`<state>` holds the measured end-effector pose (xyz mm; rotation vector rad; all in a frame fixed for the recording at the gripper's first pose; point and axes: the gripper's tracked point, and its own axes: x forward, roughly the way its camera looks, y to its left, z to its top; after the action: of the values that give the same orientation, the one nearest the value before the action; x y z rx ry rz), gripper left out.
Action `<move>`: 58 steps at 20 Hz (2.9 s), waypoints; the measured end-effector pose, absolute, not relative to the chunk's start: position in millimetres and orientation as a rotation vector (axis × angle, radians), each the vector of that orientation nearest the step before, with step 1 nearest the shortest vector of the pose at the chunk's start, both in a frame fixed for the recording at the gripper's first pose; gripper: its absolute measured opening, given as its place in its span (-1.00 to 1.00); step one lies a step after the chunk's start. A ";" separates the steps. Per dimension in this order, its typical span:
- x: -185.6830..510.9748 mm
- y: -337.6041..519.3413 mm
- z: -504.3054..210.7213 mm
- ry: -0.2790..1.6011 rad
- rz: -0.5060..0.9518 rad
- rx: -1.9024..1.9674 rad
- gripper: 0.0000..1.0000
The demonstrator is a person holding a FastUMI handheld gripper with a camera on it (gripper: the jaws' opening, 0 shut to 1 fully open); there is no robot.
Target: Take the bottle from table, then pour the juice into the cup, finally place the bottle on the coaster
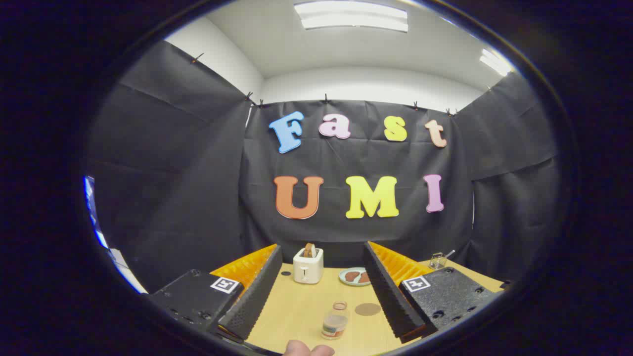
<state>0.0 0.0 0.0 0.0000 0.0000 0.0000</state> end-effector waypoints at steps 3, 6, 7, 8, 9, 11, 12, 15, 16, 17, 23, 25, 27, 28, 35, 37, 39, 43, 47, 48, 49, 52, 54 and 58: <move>-1.6 1.0 1.4 0.014 0.005 0.005 1.00; -4.8 2.0 1.7 0.029 0.011 0.009 1.00; -5.7 2.0 2.9 0.032 0.012 0.014 1.00; -5.8 2.5 0.2 0.039 0.016 0.020 1.00; -5.9 2.8 -2.8 0.051 0.018 0.029 1.00; -5.1 1.6 -7.2 0.065 0.014 0.040 1.00; -5.3 -0.7 -9.6 0.075 0.005 0.043 1.00; -2.6 -4.6 -11.2 0.092 -0.012 0.032 1.00; -1.9 -6.6 -10.1 0.091 -0.018 0.025 1.00; -2.2 -9.8 -12.4 0.087 -0.026 0.023 1.00; -3.4 -11.2 -26.4 0.072 -0.044 0.069 1.00; -5.7 -7.3 -34.9 0.062 -0.016 0.092 1.00; -9.0 -8.9 -55.4 0.069 -0.008 0.099 1.00; -11.5 -11.0 -66.7 0.076 -0.011 0.084 1.00; -24.7 -6.7 -124.4 0.095 0.019 0.045 1.00; -24.6 -8.9 -138.4 0.070 0.028 0.056 1.00; -22.3 -12.0 -161.3 0.050 0.037 0.069 1.00; -10.0 -18.5 -220.7 0.108 0.030 0.033 1.00; 9.0 -29.7 -279.1 0.164 -0.030 -0.016 1.00; 15.4 -29.8 -291.3 0.178 -0.040 -0.024 1.00; 22.3 -29.7 -301.0 0.185 -0.049 -0.027 1.00; 41.7 -37.0 -328.9 0.232 -0.087 -0.056 1.00; 54.5 -38.0 -342.3 0.256 -0.091 -0.062 1.00; 70.9 -38.2 -360.8 0.319 -0.101 -0.068 1.00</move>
<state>70.9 -38.2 -360.8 -0.0683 0.3187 -0.1005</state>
